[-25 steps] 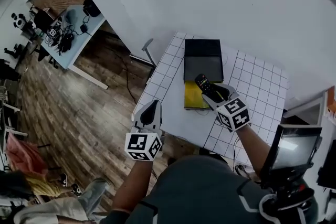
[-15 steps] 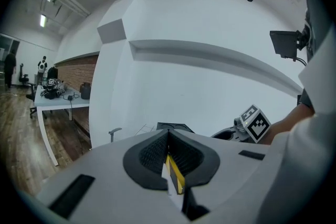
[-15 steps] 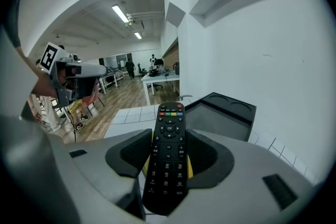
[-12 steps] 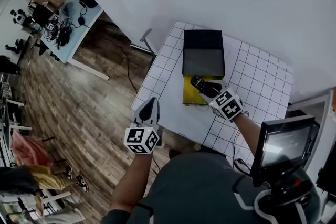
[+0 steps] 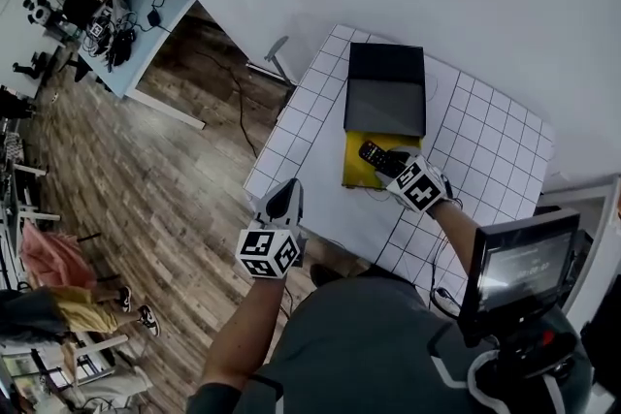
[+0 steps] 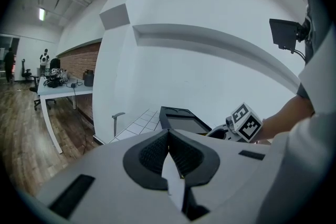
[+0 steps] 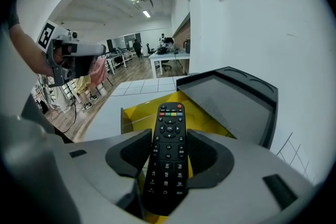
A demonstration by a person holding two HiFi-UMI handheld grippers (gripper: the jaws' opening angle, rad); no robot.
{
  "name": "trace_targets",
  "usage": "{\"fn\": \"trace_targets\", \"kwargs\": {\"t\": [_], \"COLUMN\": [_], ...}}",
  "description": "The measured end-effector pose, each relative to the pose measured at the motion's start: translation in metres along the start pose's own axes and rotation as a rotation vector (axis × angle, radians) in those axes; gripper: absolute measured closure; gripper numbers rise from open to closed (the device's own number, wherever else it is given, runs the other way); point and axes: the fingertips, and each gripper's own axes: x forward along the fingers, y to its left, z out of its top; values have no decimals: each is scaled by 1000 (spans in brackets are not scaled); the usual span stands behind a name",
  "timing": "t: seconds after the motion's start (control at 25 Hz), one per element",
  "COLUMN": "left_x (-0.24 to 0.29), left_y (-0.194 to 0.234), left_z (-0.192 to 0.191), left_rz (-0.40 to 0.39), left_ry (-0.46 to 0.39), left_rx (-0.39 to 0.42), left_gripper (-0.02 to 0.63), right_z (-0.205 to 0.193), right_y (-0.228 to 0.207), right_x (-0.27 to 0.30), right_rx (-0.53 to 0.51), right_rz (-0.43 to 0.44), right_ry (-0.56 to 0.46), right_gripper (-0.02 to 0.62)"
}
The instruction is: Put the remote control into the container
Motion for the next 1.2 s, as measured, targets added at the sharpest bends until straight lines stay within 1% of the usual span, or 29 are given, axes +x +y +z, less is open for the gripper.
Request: {"fn": "trace_targets", "kwargs": {"t": [0.24, 0.4, 0.56, 0.76, 1.0, 1.2], "left_x": [-3, -4, -9, -15, -24, -33], "left_y": [-3, -6, -7, -3, -1, -4], "left_z": [-4, -7, -5, -2, 0, 3], "left_rz": [-2, -5, -4, 7, 16, 11], "left_ry": [16, 26, 22, 20, 10, -8], "left_rx": [11, 11, 13, 14, 10, -1], "left_gripper": [597, 597, 597, 597, 597, 597], "right_z": [-6, -6, 2, -1, -6, -6], "right_y": [1, 4, 2, 0, 4, 4], "right_x": [10, 17, 28, 40, 50, 52], "right_rx": [-15, -56, -38, -22, -42, -34], "right_rz": [8, 12, 6, 4, 9, 14], "right_ry": [80, 147, 173, 207, 237, 246], "right_gripper": [380, 380, 380, 380, 380, 380]}}
